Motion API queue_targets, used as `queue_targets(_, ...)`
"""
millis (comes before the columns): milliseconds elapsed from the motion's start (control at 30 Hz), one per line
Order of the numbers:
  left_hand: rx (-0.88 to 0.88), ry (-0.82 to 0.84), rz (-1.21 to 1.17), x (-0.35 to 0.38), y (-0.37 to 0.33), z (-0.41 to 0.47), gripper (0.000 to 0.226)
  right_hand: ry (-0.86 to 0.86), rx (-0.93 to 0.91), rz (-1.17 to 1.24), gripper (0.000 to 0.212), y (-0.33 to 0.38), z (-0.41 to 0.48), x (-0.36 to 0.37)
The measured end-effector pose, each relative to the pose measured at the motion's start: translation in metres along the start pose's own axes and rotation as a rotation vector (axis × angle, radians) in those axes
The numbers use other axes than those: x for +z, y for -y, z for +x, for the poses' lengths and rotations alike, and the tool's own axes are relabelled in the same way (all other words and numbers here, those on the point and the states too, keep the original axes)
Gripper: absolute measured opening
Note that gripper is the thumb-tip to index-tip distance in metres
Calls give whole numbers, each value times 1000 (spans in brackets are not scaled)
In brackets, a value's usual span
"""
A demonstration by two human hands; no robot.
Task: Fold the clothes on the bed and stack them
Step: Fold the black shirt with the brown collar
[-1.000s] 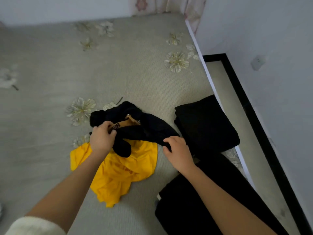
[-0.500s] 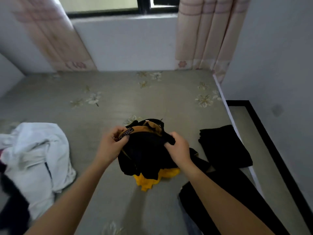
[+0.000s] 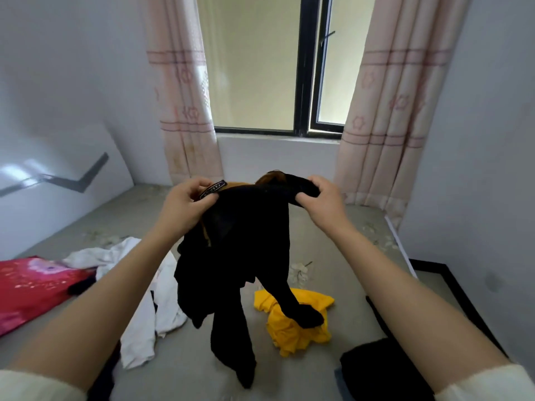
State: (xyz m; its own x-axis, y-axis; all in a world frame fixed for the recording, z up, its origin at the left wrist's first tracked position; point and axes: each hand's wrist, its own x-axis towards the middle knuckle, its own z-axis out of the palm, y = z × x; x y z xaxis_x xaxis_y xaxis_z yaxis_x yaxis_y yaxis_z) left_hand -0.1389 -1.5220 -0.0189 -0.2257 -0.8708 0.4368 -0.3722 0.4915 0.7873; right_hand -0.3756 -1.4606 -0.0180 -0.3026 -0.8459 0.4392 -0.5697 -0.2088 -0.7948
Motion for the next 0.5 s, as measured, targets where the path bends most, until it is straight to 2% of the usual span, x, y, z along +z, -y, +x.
queue_targets(100, 89, 80, 181, -35, -14, -13, 26, -26, -36, -24, 20, 32, -15, 5)
queue_targets(167, 107, 144, 390, -48, -9, -25, 21, 21, -5, -72, 18, 42, -27, 13)
queue_targets(200, 83, 173, 418, -53, -3, -32, 18, 53, 13, -107, 16, 44, -34, 18)
queue_targets(267, -6, 242, 338, -60, 9, -49, 12, 95, 23, -152, 9, 43, -51, 29)
queue_targets(300, -52, 256, 279, -62, 16, -56, 17, 114, 22, -158, 8, 42, -59, 34)
queue_targets(433, -173, 308, 166, -67, 38, -85, 22, 192, 41, -197, 24, 40, -96, 44)
queue_targets(500, -193, 339, 119, -69, 43, -96, 20, 212, 54, -191, 14, 38, -109, 46)
